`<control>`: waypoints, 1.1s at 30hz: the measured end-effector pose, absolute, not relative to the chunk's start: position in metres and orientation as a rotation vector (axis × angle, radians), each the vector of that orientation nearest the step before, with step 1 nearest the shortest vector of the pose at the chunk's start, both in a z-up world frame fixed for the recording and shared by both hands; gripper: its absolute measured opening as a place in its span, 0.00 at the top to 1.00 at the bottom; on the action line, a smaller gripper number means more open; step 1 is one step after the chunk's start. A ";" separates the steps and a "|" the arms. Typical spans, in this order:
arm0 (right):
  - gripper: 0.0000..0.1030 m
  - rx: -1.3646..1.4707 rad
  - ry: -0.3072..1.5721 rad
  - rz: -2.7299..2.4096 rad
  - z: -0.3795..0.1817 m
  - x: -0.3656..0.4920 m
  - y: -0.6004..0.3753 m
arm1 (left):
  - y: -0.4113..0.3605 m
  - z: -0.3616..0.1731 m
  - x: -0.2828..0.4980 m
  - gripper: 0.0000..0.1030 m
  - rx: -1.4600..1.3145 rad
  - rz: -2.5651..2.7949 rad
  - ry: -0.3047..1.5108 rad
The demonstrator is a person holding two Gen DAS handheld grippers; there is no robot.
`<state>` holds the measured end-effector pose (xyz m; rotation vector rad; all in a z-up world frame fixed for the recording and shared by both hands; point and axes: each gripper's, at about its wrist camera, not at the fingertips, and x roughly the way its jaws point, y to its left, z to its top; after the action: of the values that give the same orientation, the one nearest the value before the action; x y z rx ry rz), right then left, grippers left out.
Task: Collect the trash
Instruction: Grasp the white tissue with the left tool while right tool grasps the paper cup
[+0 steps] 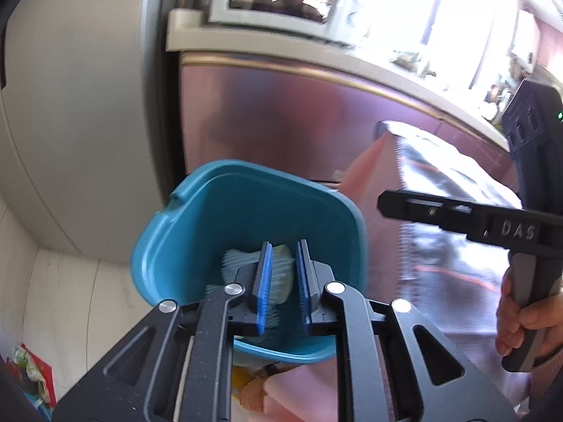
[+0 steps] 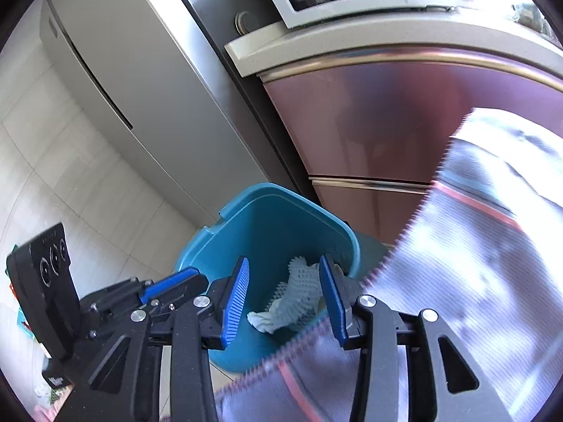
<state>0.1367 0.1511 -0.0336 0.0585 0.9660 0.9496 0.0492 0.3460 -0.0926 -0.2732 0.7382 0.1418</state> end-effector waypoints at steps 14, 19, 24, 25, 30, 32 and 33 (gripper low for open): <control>0.45 -0.012 0.728 0.827 0.028 0.064 -0.010 | 0.207 -0.038 0.042 0.56 -0.143 -0.191 0.598; 0.43 0.015 0.689 0.679 0.032 0.042 -0.080 | 0.134 -0.036 0.049 0.54 -0.086 -0.325 0.618; 0.43 0.092 0.669 0.516 0.026 0.022 -0.159 | 0.065 -0.039 0.053 0.53 -0.050 -0.454 0.648; 0.43 0.110 0.664 0.480 0.025 0.020 -0.172 | 0.054 -0.040 0.056 0.53 -0.039 -0.475 0.654; 0.43 0.193 0.638 0.304 0.021 0.003 -0.256 | -0.001 -0.050 0.059 0.52 0.010 -0.563 0.693; 0.43 0.217 0.616 0.247 0.023 -0.004 -0.283 | -0.015 -0.053 0.063 0.52 0.019 -0.588 0.710; 0.43 0.228 0.606 0.219 0.024 -0.006 -0.296 | -0.023 -0.056 0.068 0.52 0.024 -0.598 0.718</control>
<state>-0.0065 -0.2959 0.0237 0.2279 0.6058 0.2189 0.0679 -0.0226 -0.0558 0.0239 0.7181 -0.5982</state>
